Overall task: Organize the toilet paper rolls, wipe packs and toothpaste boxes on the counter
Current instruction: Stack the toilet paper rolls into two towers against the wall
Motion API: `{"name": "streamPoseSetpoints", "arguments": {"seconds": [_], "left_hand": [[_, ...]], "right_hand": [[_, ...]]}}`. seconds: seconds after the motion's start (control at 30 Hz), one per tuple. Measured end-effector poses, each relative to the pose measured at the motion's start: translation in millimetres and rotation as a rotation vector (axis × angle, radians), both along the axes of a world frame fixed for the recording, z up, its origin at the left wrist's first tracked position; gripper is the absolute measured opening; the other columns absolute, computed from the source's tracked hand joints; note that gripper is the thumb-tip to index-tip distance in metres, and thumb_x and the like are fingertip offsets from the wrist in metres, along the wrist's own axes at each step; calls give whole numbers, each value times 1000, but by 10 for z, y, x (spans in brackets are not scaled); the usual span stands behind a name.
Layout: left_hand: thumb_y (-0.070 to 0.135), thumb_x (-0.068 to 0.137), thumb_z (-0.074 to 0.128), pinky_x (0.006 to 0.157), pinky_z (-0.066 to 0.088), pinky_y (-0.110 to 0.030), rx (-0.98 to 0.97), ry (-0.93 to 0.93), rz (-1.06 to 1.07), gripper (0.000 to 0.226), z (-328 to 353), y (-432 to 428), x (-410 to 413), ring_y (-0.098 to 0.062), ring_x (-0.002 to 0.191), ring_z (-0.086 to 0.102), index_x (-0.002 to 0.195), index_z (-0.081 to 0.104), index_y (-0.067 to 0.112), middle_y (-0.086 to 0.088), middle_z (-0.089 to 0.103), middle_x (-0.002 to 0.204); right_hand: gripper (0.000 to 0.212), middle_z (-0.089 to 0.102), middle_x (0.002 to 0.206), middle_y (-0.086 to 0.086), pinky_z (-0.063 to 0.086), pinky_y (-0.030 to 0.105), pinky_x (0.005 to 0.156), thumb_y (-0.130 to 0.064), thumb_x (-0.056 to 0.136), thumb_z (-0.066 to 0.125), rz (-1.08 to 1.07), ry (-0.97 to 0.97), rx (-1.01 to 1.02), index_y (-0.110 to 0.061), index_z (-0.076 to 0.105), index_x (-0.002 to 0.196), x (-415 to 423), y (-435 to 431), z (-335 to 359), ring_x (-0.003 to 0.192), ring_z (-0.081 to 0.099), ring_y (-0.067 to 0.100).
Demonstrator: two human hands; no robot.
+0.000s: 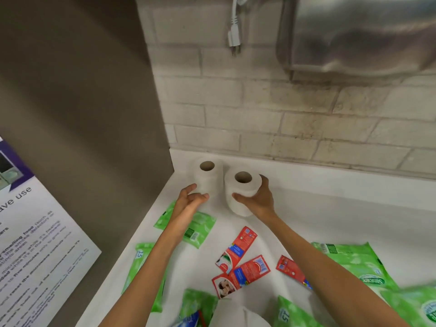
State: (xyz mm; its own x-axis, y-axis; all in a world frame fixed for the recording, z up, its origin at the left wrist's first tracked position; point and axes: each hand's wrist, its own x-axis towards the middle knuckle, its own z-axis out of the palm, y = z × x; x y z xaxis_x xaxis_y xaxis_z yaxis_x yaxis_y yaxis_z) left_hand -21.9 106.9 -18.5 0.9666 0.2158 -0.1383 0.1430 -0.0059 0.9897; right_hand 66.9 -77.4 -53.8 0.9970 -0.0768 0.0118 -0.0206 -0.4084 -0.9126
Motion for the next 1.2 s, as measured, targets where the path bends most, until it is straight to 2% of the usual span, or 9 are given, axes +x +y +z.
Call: {"name": "streamPoseSetpoints", "arguments": {"seconds": [0.2, 0.3, 0.4, 0.53, 0.73, 1.2], "left_hand": [[26, 85, 62, 77, 41, -16, 26, 1, 14, 42, -132, 5, 55, 0, 98, 54, 122, 43, 31, 0, 57, 111], [26, 85, 62, 79, 43, -18, 26, 3, 5, 45, -184, 13, 69, -2, 99, 55, 125, 42, 29, -2, 57, 113], [27, 85, 62, 78, 43, -18, 21, 12, 2, 46, -225, 0, 80, -2, 99, 55, 126, 42, 29, 0, 57, 112], [26, 85, 63, 74, 42, -17, 11, 20, 0, 47, -259, -21, 100, -1, 98, 56, 126, 42, 29, 4, 58, 106], [26, 84, 63, 75, 42, -18, 20, 40, -3, 46, -293, 2, 107, -3, 99, 56, 125, 43, 30, 0, 57, 111], [23, 85, 63, 81, 43, -23, 21, 43, 1, 44, -314, 85, 147, -6, 100, 57, 124, 44, 30, -2, 59, 110]], "right_hand": [[93, 58, 125, 4, 44, 29, 82, -34, 56, 86, -30, -16, -16, -17, 33, 131, 76, 110, -232, 113, 58, 27], [98, 54, 131, 5, 47, 36, 91, -34, 57, 86, -18, -24, -6, -16, 30, 134, 83, 103, -267, 118, 55, 27], [114, 41, 141, 6, 42, 44, 104, -43, 53, 86, -29, -52, -99, -17, 21, 142, 52, 85, -275, 129, 42, 28], [117, 39, 140, 9, 38, 42, 103, -54, 52, 82, -106, -58, -240, -18, 19, 144, -23, 79, -347, 129, 38, 29], [106, 44, 137, 9, 41, 39, 101, -47, 57, 82, -123, -32, -213, -14, 26, 141, 53, 160, -364, 127, 42, 27], [103, 45, 135, 10, 43, 42, 97, -44, 56, 84, -147, -38, -191, -13, 29, 138, 327, 221, -287, 125, 43, 29]]}}
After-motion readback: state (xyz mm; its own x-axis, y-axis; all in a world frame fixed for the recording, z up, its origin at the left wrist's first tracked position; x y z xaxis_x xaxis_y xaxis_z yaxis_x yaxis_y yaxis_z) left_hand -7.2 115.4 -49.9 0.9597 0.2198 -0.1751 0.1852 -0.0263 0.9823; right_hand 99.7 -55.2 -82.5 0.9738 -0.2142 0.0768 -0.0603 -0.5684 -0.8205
